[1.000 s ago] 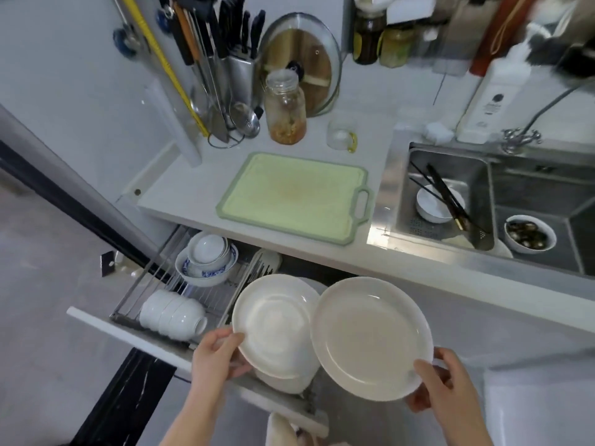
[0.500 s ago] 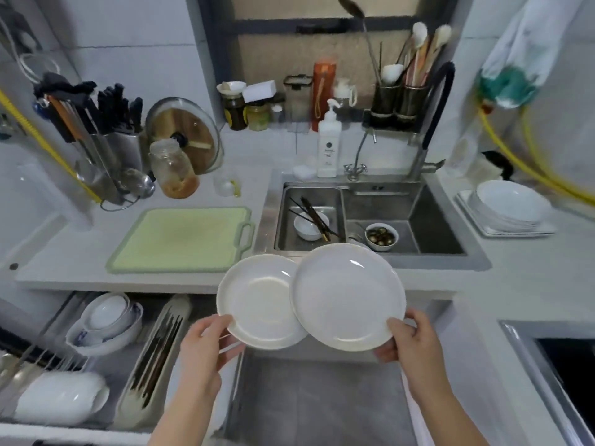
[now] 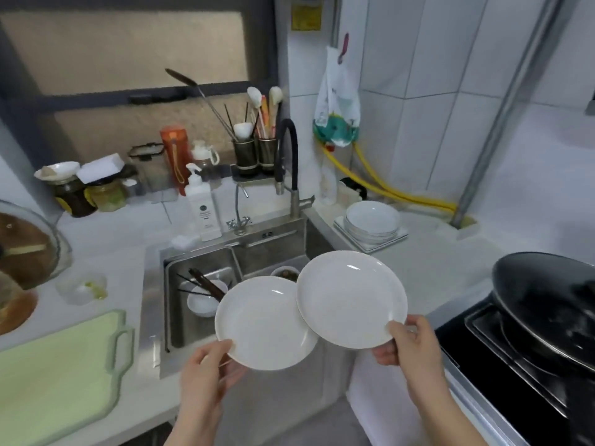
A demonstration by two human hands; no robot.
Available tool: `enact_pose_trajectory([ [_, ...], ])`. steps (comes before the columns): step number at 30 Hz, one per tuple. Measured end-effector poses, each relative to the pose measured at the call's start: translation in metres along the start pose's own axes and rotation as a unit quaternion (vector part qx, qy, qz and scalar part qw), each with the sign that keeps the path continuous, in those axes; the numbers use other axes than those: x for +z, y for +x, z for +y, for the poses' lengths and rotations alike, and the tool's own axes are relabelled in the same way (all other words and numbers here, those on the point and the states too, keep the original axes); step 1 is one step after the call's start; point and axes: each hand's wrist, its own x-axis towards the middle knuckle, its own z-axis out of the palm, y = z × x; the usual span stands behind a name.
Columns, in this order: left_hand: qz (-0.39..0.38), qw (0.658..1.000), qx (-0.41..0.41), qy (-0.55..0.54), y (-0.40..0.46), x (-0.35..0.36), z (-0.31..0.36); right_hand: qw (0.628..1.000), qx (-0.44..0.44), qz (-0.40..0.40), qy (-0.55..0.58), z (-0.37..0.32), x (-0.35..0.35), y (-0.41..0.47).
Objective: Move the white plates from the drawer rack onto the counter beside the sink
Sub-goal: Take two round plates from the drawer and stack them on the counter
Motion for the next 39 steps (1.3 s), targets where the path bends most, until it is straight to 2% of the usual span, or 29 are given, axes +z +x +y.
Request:
enact_pose_trajectory([
  [6,-0.079,0.996,-0.006,0.036,0.063,0.045,0.032,0.997,0.018,0.08,0.011,-0.012,0.004,0.046],
  [13,-0.128,0.991,-0.011,0.037,0.119,0.09,0.052,0.988,0.022,0.15,0.025,-0.025,0.013,0.092],
  [23,-0.142,0.988,-0.043,0.028,0.172,0.183,0.054,0.986,0.029,0.164,0.025,-0.043,0.007,0.191],
  [32,-0.143,0.989,-0.047,0.013,0.202,0.297,0.058,0.99,0.018,0.136,0.033,-0.063,-0.015,0.292],
  [39,-0.141,0.987,-0.044,0.057,0.228,0.361,0.059,0.987,0.021,0.15,0.047,-0.074,-0.021,0.34],
])
